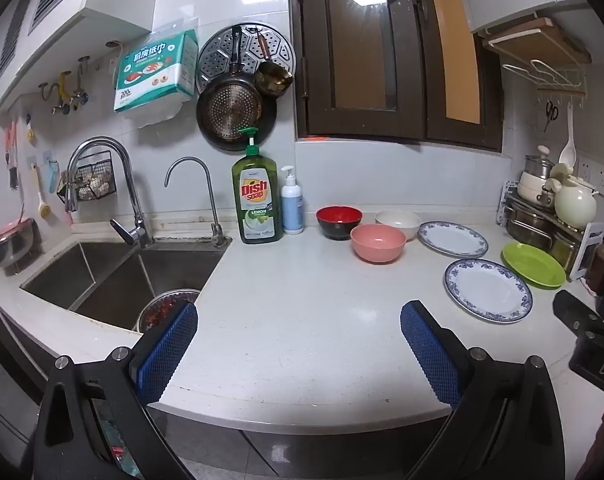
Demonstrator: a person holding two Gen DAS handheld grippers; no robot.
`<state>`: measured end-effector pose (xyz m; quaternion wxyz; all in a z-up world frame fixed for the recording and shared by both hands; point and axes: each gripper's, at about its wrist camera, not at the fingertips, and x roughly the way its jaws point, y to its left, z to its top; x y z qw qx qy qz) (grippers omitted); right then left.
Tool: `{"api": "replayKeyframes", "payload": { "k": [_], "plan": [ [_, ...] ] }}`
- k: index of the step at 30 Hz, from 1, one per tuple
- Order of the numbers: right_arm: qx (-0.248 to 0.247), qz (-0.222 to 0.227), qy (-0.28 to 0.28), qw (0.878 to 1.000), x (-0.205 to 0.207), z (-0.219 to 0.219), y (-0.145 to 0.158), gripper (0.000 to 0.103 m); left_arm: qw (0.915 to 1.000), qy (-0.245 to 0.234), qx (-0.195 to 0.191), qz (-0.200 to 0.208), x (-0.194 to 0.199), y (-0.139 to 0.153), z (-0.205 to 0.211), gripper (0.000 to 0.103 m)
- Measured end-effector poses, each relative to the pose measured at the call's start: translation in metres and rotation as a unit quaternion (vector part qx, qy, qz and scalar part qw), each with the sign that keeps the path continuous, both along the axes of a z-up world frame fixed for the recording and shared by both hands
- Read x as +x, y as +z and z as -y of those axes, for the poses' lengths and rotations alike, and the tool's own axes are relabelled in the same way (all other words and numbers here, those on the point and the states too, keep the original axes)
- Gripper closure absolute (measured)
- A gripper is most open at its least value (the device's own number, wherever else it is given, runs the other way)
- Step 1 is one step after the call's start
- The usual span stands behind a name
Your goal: Organize plates and bowls
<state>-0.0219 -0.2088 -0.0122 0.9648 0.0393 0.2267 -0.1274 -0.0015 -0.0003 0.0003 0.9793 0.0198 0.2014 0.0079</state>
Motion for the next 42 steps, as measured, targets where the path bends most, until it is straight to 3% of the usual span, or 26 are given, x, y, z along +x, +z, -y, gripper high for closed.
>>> {"api": "replayKeyframes", "payload": {
  "k": [3,8,21,42],
  "plan": [
    [0.001,-0.002,-0.005,1.0,0.0,-0.001,0.001,0.0,0.9997,-0.012,0.011,-0.019,0.008,0.004,0.009,0.0],
    [0.008,-0.001,-0.009,1.0,0.0,0.005,0.002,0.0,0.9996,-0.026,-0.01,-0.003,0.008,0.001,0.009,0.0],
    [-0.001,0.004,-0.026,1.0,0.0,0.013,0.005,0.0,0.999,-0.044,-0.008,0.004,0.016,0.005,0.019,0.0],
    [-0.012,0.016,-0.027,0.999,0.003,0.01,0.014,0.0,0.9992,-0.036,-0.006,0.013,0.023,0.009,0.014,0.0]
  ]
}}
